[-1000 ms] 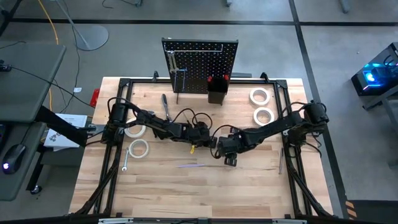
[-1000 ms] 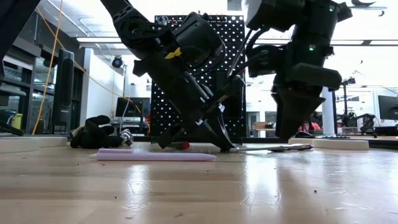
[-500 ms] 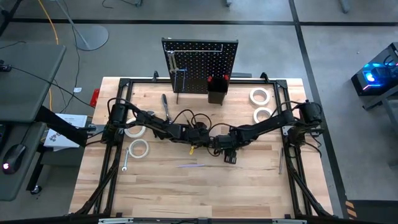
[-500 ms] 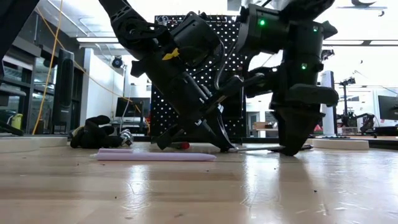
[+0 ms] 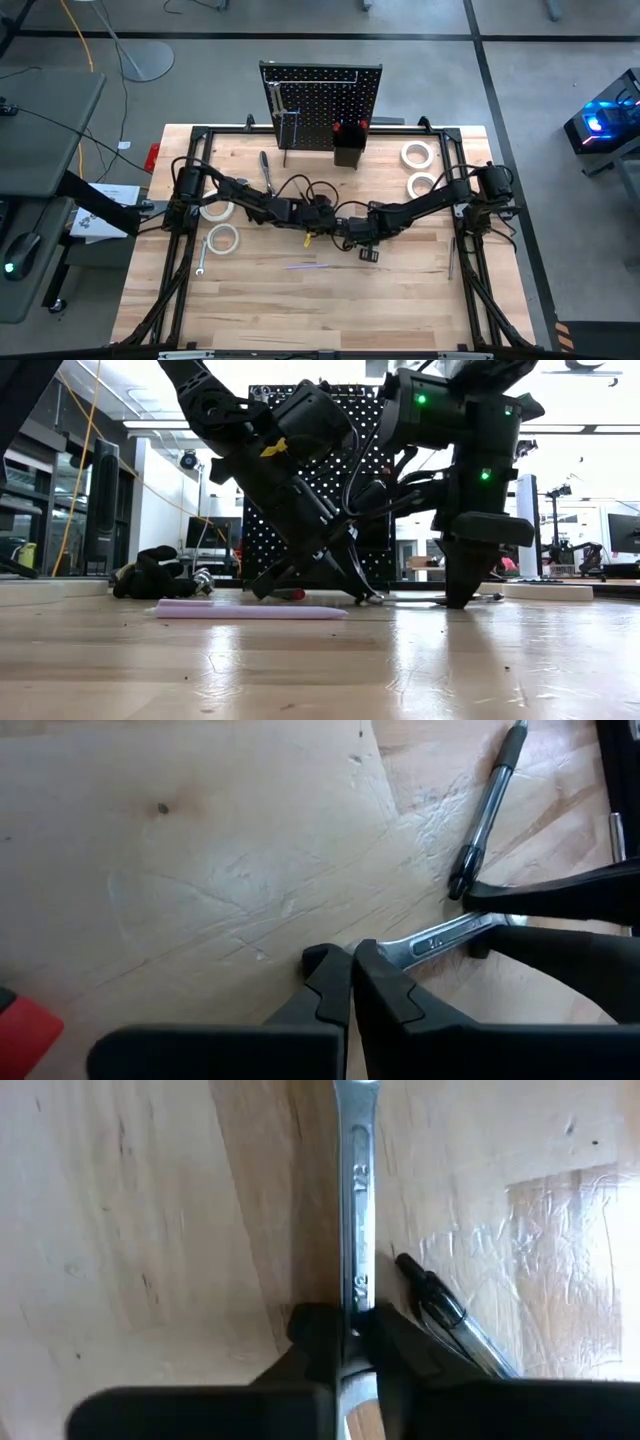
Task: Hang tools onto peg board
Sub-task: Hang the wrench onto the peg board
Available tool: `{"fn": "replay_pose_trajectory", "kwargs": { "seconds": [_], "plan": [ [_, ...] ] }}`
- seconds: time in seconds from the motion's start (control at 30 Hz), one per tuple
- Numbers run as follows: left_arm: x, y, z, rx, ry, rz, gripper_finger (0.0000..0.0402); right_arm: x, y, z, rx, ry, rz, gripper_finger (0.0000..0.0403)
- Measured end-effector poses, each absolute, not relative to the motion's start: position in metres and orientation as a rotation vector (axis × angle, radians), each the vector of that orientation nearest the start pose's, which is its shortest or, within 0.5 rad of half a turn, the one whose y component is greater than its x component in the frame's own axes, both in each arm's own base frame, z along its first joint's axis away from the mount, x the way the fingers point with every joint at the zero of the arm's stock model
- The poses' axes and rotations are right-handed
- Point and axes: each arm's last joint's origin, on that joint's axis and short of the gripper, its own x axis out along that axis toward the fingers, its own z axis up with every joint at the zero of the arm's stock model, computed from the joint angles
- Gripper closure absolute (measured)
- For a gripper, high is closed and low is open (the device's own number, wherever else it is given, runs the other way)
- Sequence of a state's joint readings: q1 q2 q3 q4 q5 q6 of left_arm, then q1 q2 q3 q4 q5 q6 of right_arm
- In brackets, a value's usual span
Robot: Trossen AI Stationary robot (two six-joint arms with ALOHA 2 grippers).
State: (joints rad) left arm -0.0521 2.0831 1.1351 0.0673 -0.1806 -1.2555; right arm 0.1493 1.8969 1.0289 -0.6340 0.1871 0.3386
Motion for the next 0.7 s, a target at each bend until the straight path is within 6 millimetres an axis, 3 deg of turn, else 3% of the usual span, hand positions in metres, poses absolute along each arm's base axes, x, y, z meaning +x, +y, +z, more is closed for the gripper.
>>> {"fn": "replay_pose_trajectory", "kwargs": {
  "seconds": [0.27, 0.43, 0.7],
  "plan": [
    [0.404, -0.016, 0.100, -1.050, 0.654, 0.620, 0.0401, 0.308, 0.053, 0.118, 0.066, 1.412, -0.319, 0.0394],
    [0.401, -0.014, 0.115, -0.962, 0.686, 0.560, 0.0401, 0.304, 0.057, 0.134, 0.157, 1.383, -0.318, 0.0401],
    [0.384, -0.009, 0.154, -0.766, 0.776, 0.507, 0.0401, 0.299, 0.056, 0.149, 0.227, 1.337, -0.385, 0.0401]
  ]
}}
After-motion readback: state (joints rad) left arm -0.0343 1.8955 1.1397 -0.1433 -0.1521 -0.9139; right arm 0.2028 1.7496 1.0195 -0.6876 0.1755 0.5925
